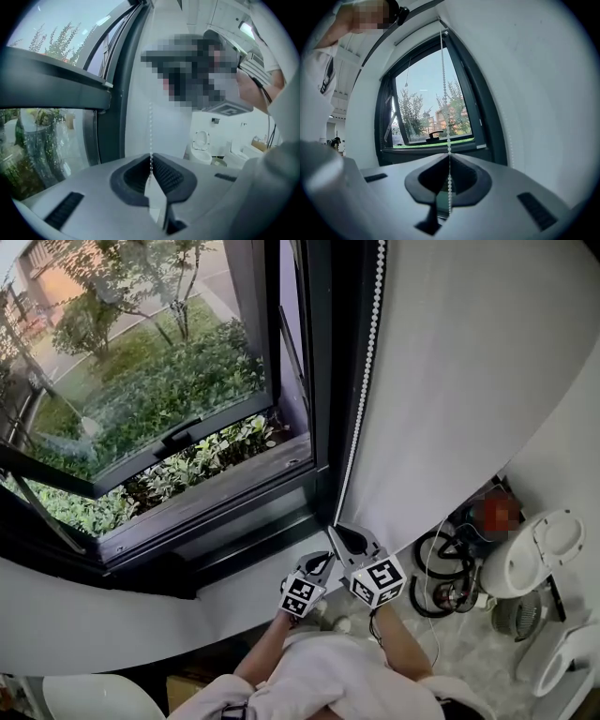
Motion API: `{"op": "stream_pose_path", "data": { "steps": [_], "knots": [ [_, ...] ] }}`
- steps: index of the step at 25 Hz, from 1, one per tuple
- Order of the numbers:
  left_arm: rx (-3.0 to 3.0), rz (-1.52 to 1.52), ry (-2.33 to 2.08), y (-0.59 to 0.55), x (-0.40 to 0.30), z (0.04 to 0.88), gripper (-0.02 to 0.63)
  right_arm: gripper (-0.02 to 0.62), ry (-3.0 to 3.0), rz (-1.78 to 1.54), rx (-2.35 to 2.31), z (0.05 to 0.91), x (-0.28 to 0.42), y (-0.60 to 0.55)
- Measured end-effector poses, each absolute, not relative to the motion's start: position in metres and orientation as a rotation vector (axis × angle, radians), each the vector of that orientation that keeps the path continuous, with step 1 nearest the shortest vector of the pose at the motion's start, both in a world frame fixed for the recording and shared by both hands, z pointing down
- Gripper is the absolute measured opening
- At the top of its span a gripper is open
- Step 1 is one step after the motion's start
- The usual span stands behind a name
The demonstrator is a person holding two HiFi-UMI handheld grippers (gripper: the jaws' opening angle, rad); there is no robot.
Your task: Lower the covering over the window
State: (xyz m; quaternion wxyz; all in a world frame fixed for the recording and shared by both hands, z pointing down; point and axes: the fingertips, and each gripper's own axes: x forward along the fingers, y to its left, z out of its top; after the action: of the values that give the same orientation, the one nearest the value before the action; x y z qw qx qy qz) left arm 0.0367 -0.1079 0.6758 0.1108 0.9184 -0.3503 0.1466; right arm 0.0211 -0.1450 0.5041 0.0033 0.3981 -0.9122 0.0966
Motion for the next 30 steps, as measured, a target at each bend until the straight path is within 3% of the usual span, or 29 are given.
{"op": "stream_pose_path", "data": {
  "steps": [2,4,6,17,30],
  "knots": [
    [2.684,0.418,-1.022,-0.103,0.033,0.672,0.021,0.0,-2.865,0.31,1.251,0.505,0.022,-0.144],
    [2.67,0.344,-1.009,-0.097,0.028,0.658,0.092,0.0,-2.867,0.312,1.25,0.505,0.022,-0.144],
    [2.665,0.285,-1.015,-0.094,0.021,0.639,0.12,0.0,-2.87,0.313,1.25,0.505,0.023,-0.145],
    [2.858,0.003,-1.133,-0.11,-0.004,0.456,0.12,0.0,-2.871,0.297,1.255,0.505,0.025,-0.143],
    [3.12,-0.189,-1.113,-0.144,0.026,0.291,0.118,0.0,-2.86,0.285,1.247,0.505,0.021,-0.14]
  ]
}}
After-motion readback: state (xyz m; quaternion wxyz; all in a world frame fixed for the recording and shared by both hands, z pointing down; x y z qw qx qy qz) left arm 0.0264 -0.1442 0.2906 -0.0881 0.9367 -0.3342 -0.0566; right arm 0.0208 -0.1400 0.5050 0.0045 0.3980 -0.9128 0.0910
